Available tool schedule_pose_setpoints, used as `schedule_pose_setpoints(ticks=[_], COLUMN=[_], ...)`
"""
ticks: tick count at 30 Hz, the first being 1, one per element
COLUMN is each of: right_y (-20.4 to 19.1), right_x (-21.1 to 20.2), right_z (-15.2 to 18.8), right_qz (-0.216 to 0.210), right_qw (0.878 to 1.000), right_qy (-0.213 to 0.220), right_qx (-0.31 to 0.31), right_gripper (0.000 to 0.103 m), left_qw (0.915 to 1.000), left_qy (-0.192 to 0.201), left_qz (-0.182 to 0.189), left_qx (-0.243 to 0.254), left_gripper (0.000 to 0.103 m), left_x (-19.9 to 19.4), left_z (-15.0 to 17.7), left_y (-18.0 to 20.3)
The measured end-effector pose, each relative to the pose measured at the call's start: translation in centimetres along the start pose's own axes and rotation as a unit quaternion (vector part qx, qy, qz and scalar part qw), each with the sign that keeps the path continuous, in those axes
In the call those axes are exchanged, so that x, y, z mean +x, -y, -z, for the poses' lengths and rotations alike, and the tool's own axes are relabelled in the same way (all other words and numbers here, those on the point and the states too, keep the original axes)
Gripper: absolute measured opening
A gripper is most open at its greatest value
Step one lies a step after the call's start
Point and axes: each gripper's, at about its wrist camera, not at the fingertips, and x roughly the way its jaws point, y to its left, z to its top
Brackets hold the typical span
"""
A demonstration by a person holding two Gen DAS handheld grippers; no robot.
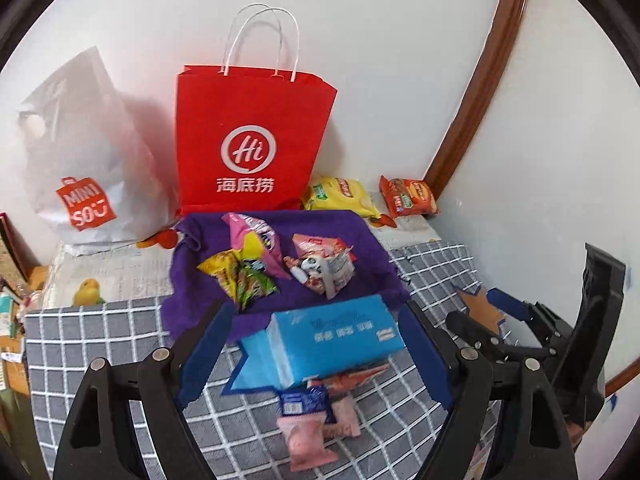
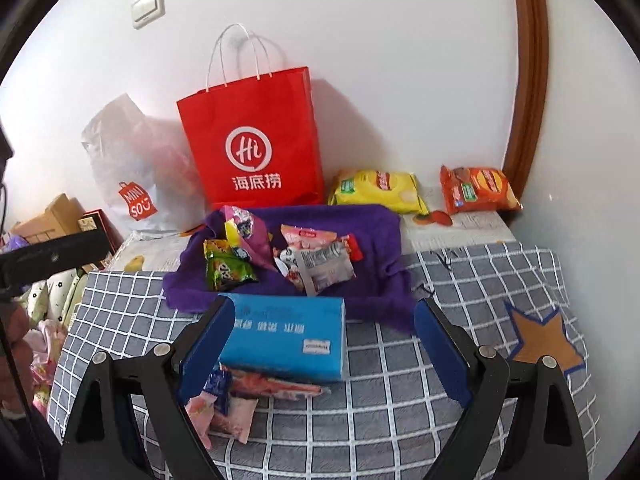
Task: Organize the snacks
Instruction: 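Move both tools back toward the remaining snacks beside the blue tissue pack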
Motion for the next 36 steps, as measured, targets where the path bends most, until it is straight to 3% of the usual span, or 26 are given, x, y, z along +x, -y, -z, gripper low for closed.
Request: schedule_pose_setpoints(ticks=[5, 9, 15, 20, 24, 26, 32, 36], right_y=[0.4, 0.1, -0.5, -1.0, -1.8, -2.4, -3.3, -1.8], right_x=[-0.1, -0.2, 0.3, 1.9, 3.3, 4.1, 6.9, 8.7], right_z=[1.3, 2.4, 4.4, 6.0, 7.2, 7.8, 9.0, 9.1], right_qz=[-0.019, 0.019, -0.023, -0.031, -0.039, -0.041, -0.032, -0.047], right_qw=[1.000, 1.000, 0.999, 0.999, 0.998, 0.997, 0.994, 0.994], right_qy=[-0.012, -0.008, -0.020, -0.039, -0.047, -0.051, -0.073, -0.088], right_qx=[0.014, -0.001, -0.011, -0.015, -0.031, -0.043, -0.070, -0.034], right_gripper=[0.091, 0.090, 0.089, 0.081, 0.077, 0.066, 0.065, 0.065], left_qw=[0.9999, 0.9995, 0.9984, 0.9979, 0.9969, 0.9965, 0.9957, 0.9953], left_qy=[0.000, -0.008, -0.020, -0.031, -0.046, -0.050, -0.065, -0.069], left_qz=[-0.015, -0.022, -0.044, -0.024, -0.031, -0.034, -0.023, -0.014], left_qx=[-0.003, -0.021, -0.030, -0.050, -0.057, -0.058, -0.061, -0.067], left_gripper=[0.085, 0.085, 0.085, 0.085, 0.085, 0.085, 0.085, 0.085], left_x=[-1.0, -1.3, -1.2, -0.9, -0.2, 0.1, 1.3, 2.1], left_z=[1.8, 3.3, 5.3, 6.8, 7.6, 8.0, 8.9, 9.2], left_y=[-0.4, -1.3, -2.6, -4.2, -5.2, -5.6, -6.5, -7.0])
